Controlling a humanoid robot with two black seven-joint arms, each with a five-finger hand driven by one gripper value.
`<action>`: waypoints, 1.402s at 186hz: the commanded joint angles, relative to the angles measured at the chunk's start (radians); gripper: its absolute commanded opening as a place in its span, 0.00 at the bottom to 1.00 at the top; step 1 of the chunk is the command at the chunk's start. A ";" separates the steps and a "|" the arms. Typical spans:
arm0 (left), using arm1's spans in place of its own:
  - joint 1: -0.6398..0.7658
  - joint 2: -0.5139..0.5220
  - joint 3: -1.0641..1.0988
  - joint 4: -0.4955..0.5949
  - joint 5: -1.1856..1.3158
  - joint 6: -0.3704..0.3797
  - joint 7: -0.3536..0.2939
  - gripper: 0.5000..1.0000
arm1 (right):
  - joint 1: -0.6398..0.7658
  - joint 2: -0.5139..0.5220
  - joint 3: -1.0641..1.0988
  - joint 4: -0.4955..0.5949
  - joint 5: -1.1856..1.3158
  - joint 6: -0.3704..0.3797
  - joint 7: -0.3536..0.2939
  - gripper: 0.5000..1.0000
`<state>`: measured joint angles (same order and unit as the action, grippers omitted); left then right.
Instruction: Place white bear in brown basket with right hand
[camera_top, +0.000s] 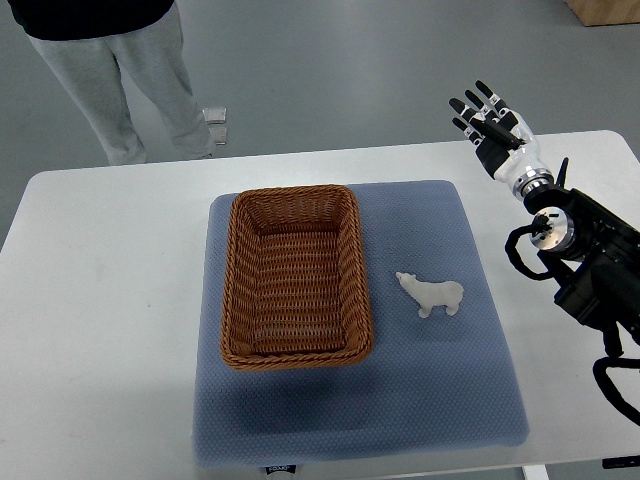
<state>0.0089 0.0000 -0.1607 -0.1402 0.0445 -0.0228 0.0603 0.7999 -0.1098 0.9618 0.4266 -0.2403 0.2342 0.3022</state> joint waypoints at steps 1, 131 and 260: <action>0.000 0.000 0.000 0.001 0.000 0.000 0.001 1.00 | 0.005 0.002 0.002 0.006 -0.005 -0.004 0.000 0.85; -0.001 0.000 0.000 0.001 0.000 0.000 0.000 1.00 | 0.209 -0.278 -0.561 0.302 -0.108 -0.138 -0.002 0.85; -0.001 0.000 0.000 0.001 0.000 0.001 0.000 1.00 | 0.473 -0.502 -1.081 0.684 -0.744 0.046 -0.014 0.85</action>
<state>0.0078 0.0000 -0.1611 -0.1396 0.0445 -0.0227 0.0606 1.2379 -0.5799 -0.0783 1.0590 -0.9604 0.2498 0.2898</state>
